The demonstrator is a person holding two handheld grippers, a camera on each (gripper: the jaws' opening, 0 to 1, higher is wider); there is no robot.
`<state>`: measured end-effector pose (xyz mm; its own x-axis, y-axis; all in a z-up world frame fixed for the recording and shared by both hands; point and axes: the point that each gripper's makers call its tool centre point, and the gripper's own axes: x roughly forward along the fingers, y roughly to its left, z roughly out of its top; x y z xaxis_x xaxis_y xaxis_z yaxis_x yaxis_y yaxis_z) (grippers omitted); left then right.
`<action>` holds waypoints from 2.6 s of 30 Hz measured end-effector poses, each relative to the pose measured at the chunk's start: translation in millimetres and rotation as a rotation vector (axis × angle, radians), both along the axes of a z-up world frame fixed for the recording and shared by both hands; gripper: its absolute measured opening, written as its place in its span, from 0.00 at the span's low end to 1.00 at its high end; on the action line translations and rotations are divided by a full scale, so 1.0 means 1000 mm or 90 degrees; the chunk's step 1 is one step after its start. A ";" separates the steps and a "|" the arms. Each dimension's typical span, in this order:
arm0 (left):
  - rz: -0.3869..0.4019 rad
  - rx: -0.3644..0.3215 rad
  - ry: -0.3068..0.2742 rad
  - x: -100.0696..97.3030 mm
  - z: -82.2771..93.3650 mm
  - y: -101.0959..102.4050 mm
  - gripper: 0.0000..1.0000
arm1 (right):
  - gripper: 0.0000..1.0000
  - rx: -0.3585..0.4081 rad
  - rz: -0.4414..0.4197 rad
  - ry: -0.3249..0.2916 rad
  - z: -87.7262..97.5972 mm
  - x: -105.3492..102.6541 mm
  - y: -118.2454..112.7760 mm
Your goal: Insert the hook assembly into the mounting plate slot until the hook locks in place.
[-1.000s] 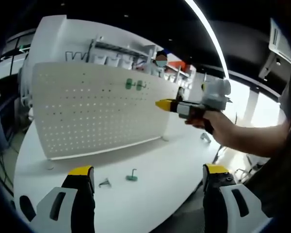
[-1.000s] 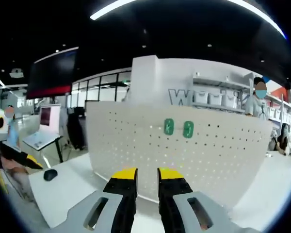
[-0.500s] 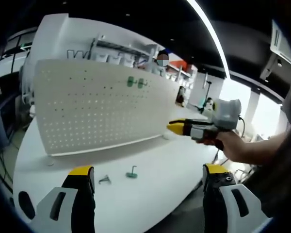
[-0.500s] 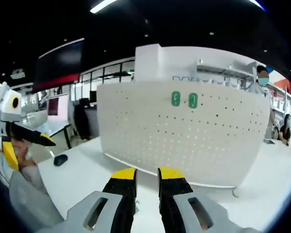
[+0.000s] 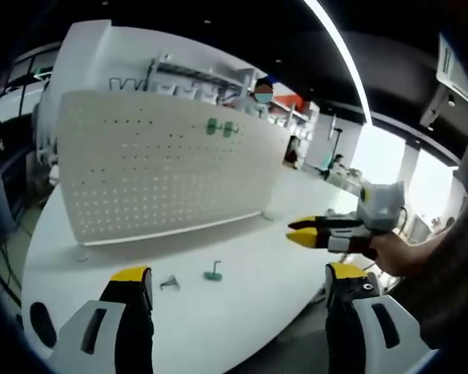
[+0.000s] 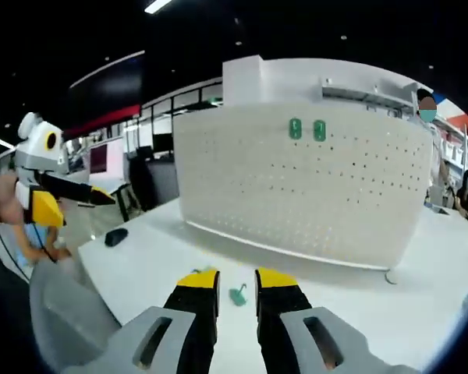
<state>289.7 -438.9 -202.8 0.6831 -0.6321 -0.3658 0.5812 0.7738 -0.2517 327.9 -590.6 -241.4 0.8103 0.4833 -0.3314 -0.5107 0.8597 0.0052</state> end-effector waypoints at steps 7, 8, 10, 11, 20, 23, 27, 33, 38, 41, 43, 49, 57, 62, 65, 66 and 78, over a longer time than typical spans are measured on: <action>0.002 -0.005 0.006 -0.001 -0.004 -0.002 0.93 | 0.17 -0.013 0.013 0.024 -0.017 -0.020 0.000; 0.001 -0.004 0.007 -0.002 -0.005 -0.003 0.93 | 0.17 -0.010 0.010 0.029 -0.019 -0.022 -0.001; -0.004 -0.004 0.008 -0.004 -0.005 -0.006 0.93 | 0.18 -0.004 0.008 0.032 -0.021 -0.026 -0.001; -0.005 -0.003 0.008 -0.004 -0.005 -0.007 0.93 | 0.17 -0.005 0.009 0.033 -0.021 -0.027 -0.001; -0.014 0.009 0.008 -0.002 -0.003 -0.006 0.93 | 0.18 -0.007 0.021 0.050 -0.027 -0.036 0.003; -0.010 0.011 0.008 0.000 -0.003 -0.003 0.93 | 0.18 -0.008 0.033 0.055 -0.029 -0.036 0.009; -0.004 0.010 0.011 0.001 -0.006 0.000 0.93 | 0.18 -0.010 0.046 0.060 -0.031 -0.035 0.014; -0.004 0.007 0.019 0.001 -0.010 -0.001 0.92 | 0.17 0.020 0.034 0.100 -0.048 -0.026 0.019; 0.002 0.007 0.025 0.003 -0.012 0.003 0.92 | 0.17 0.016 0.038 0.105 -0.057 -0.013 0.026; 0.001 0.014 0.030 0.004 -0.015 0.005 0.91 | 0.17 0.007 0.048 0.105 -0.061 -0.005 0.031; 0.000 0.016 0.030 0.005 -0.014 0.005 0.92 | 0.17 0.001 0.053 0.103 -0.064 0.000 0.034; 0.000 0.023 0.027 0.008 -0.011 0.006 0.91 | 0.18 -0.006 0.066 0.106 -0.072 0.015 0.042; 0.000 0.025 0.031 0.008 -0.012 0.005 0.91 | 0.19 -0.002 0.062 0.116 -0.081 0.041 0.050; 0.007 0.024 0.038 0.009 -0.016 0.007 0.91 | 0.19 -0.011 0.060 0.129 -0.092 0.053 0.051; 0.011 0.023 0.041 0.012 -0.017 0.008 0.91 | 0.19 -0.008 0.053 0.137 -0.096 0.059 0.050; 0.012 0.022 0.043 0.013 -0.018 0.008 0.91 | 0.19 -0.007 0.050 0.141 -0.098 0.061 0.050; 0.015 0.020 0.053 0.022 -0.020 0.012 0.90 | 0.19 -0.022 0.048 0.185 -0.128 0.083 0.057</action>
